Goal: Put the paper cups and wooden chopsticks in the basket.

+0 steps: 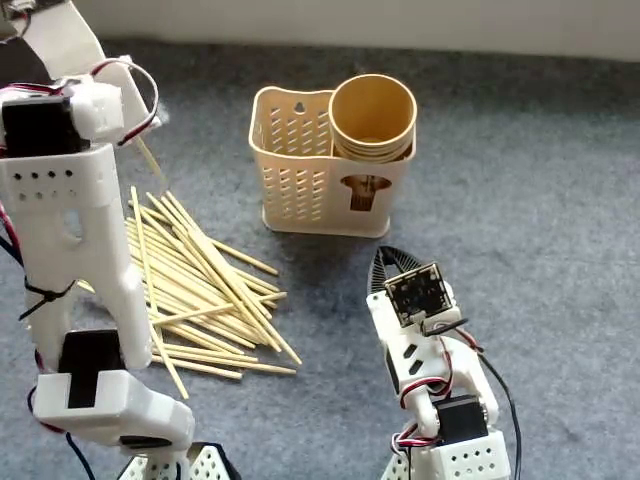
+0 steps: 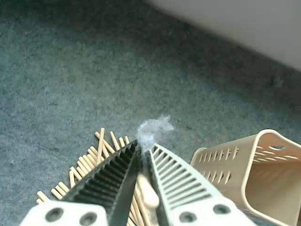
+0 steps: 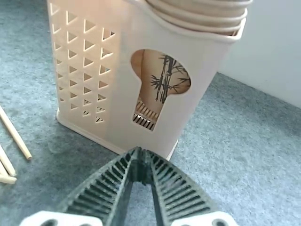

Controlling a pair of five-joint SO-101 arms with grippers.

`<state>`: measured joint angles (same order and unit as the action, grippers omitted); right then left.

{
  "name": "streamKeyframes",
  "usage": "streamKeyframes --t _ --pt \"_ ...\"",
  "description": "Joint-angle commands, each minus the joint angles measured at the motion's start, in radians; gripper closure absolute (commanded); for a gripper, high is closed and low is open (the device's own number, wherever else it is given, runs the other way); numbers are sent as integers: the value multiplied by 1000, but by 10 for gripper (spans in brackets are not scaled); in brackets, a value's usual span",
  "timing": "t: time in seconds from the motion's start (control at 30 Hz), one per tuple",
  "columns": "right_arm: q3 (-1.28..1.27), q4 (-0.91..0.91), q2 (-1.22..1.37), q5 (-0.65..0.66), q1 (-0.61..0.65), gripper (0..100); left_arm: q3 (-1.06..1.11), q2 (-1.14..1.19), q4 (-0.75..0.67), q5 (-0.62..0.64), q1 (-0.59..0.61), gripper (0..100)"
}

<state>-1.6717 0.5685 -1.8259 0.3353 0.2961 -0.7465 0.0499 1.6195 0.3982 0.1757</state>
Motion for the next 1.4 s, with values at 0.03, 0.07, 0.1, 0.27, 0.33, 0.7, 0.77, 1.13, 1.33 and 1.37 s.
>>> streamKeyframes --t 0.03,0.07,0.1,0.27,0.33,0.7,0.77,1.13,1.33,1.37 --pt "-97 -24 -10 11 -2 991 -153 -7 3 8 -68 995" --pt "-97 -24 -10 11 -2 991 -179 -7 2 8 -84 995" --pt "-97 -24 -10 11 -2 991 -203 -7 2 8 -97 995" --pt "-97 -24 -10 11 -2 991 -308 -7 0 8 -153 995" --pt "-97 -24 -10 11 -2 991 -335 -5 0 8 -166 995" --pt "-97 -24 -10 11 -2 991 -469 -5 -63 0 -255 995" --pt "-97 -24 -10 11 -2 991 -487 -5 -87 0 -268 995" --pt "-97 -24 -10 11 -2 991 -490 4 -161 0 -364 995" --pt "-97 -24 -10 11 -2 991 -489 5 -230 0 -374 995" --pt "-97 -24 -10 11 -2 991 -487 5 -238 0 -374 995"
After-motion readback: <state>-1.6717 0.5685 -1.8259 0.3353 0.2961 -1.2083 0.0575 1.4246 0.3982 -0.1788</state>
